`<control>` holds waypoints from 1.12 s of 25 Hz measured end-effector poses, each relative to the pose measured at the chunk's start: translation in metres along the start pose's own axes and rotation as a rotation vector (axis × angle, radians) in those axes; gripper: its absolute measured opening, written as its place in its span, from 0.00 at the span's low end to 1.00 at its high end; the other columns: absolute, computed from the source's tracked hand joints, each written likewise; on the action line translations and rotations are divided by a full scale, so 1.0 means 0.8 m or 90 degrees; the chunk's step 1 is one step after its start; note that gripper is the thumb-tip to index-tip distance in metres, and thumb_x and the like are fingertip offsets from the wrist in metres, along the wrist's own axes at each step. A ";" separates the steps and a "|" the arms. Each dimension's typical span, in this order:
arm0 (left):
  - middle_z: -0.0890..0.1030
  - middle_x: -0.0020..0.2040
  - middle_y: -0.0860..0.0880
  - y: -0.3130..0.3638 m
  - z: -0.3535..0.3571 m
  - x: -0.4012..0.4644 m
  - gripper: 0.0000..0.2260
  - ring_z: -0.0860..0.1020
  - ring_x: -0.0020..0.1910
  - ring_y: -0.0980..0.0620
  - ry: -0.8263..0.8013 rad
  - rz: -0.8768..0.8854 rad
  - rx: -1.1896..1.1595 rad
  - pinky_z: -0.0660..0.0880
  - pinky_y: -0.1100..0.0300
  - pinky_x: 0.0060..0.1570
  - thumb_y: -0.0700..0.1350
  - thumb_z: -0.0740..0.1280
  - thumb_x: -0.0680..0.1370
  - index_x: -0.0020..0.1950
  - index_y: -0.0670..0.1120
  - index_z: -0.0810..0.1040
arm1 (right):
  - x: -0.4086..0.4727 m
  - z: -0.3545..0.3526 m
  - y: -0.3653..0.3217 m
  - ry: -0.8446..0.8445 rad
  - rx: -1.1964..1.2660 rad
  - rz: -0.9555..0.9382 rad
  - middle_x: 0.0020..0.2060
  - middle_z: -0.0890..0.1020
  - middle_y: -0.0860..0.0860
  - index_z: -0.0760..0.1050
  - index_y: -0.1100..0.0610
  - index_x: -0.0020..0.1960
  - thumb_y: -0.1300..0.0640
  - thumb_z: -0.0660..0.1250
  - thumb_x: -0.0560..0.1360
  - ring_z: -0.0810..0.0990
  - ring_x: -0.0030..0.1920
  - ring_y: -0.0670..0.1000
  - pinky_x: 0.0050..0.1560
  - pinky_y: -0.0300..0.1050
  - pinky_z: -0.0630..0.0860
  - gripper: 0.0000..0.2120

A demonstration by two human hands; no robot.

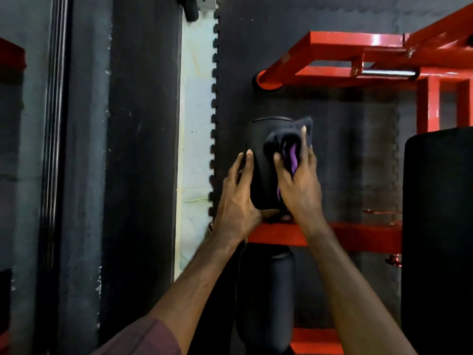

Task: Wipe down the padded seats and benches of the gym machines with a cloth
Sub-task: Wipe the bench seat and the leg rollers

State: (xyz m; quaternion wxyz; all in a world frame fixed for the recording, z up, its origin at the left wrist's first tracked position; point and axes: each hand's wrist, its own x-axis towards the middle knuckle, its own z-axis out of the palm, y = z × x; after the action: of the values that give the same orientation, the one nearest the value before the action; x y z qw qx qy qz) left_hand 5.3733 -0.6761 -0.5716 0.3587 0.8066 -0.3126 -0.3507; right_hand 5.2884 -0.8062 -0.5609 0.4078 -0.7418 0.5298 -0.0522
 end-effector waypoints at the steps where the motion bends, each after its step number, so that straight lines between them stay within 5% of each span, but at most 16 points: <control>1: 0.50 0.86 0.53 0.005 0.004 -0.003 0.62 0.59 0.82 0.47 0.005 -0.009 0.016 0.66 0.48 0.77 0.68 0.81 0.63 0.86 0.58 0.48 | 0.021 -0.002 -0.003 0.008 0.017 0.002 0.84 0.58 0.52 0.47 0.37 0.84 0.36 0.61 0.83 0.66 0.80 0.58 0.70 0.61 0.73 0.36; 4: 0.49 0.86 0.51 0.029 0.021 -0.011 0.54 0.60 0.80 0.41 0.045 0.006 0.079 0.66 0.47 0.74 0.56 0.80 0.71 0.87 0.57 0.48 | 0.008 -0.008 0.014 0.001 0.092 0.026 0.81 0.64 0.50 0.56 0.43 0.84 0.35 0.62 0.82 0.66 0.79 0.53 0.74 0.56 0.70 0.34; 6: 0.49 0.86 0.50 0.030 0.019 -0.014 0.49 0.61 0.79 0.40 0.040 0.026 0.106 0.68 0.44 0.76 0.47 0.77 0.74 0.87 0.56 0.50 | -0.043 -0.007 0.030 -0.034 0.101 -0.010 0.83 0.62 0.47 0.53 0.40 0.84 0.36 0.64 0.82 0.65 0.80 0.50 0.73 0.51 0.70 0.35; 8: 0.50 0.86 0.52 0.014 0.000 -0.012 0.53 0.61 0.80 0.42 -0.008 0.078 0.098 0.66 0.45 0.77 0.52 0.79 0.70 0.87 0.54 0.51 | -0.065 -0.007 0.042 -0.058 0.100 -0.035 0.83 0.61 0.47 0.52 0.39 0.84 0.34 0.62 0.82 0.63 0.81 0.49 0.72 0.46 0.68 0.36; 12: 0.46 0.87 0.58 -0.018 -0.041 -0.002 0.60 0.51 0.84 0.55 -0.117 0.083 -0.005 0.56 0.51 0.82 0.54 0.85 0.68 0.87 0.53 0.46 | 0.032 -0.008 0.017 0.000 0.133 0.078 0.70 0.78 0.49 0.69 0.46 0.77 0.25 0.59 0.74 0.76 0.72 0.50 0.71 0.50 0.72 0.38; 16: 0.50 0.86 0.58 -0.024 -0.033 0.003 0.57 0.57 0.78 0.57 -0.084 0.039 0.009 0.59 0.57 0.76 0.62 0.83 0.64 0.86 0.61 0.53 | 0.013 -0.005 0.018 -0.007 0.111 0.064 0.78 0.71 0.49 0.63 0.44 0.81 0.24 0.58 0.75 0.71 0.77 0.52 0.75 0.57 0.70 0.40; 19: 0.50 0.87 0.54 -0.018 -0.025 -0.001 0.54 0.53 0.83 0.59 -0.089 0.024 -0.055 0.58 0.64 0.75 0.62 0.83 0.67 0.84 0.68 0.52 | -0.088 -0.009 0.034 -0.065 0.043 -0.013 0.85 0.55 0.48 0.48 0.36 0.84 0.34 0.62 0.81 0.64 0.81 0.54 0.75 0.59 0.71 0.37; 21: 0.55 0.86 0.53 -0.016 -0.020 0.003 0.56 0.56 0.84 0.58 -0.083 -0.005 -0.081 0.62 0.60 0.78 0.64 0.82 0.68 0.84 0.67 0.47 | -0.092 -0.009 0.031 -0.074 -0.020 -0.047 0.86 0.47 0.50 0.41 0.33 0.83 0.42 0.65 0.82 0.61 0.82 0.58 0.73 0.65 0.72 0.41; 24: 0.56 0.86 0.55 -0.010 -0.015 0.005 0.61 0.59 0.83 0.54 -0.074 -0.053 -0.080 0.64 0.50 0.80 0.69 0.80 0.63 0.85 0.64 0.44 | -0.021 -0.004 -0.002 -0.018 -0.021 0.003 0.85 0.50 0.53 0.40 0.31 0.82 0.36 0.62 0.82 0.66 0.79 0.63 0.63 0.68 0.77 0.38; 28: 0.53 0.86 0.55 -0.005 -0.009 0.001 0.59 0.55 0.84 0.57 -0.024 -0.009 -0.042 0.60 0.53 0.81 0.67 0.80 0.65 0.87 0.55 0.50 | 0.017 -0.007 -0.016 -0.002 -0.018 0.007 0.85 0.53 0.52 0.43 0.31 0.83 0.35 0.60 0.83 0.65 0.80 0.62 0.66 0.66 0.75 0.36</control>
State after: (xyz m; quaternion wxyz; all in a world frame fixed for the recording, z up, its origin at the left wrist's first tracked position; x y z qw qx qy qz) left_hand 5.3802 -0.6718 -0.5718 0.3766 0.7896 -0.3019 -0.3788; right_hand 5.3008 -0.8193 -0.5531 0.3980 -0.7447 0.5342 -0.0412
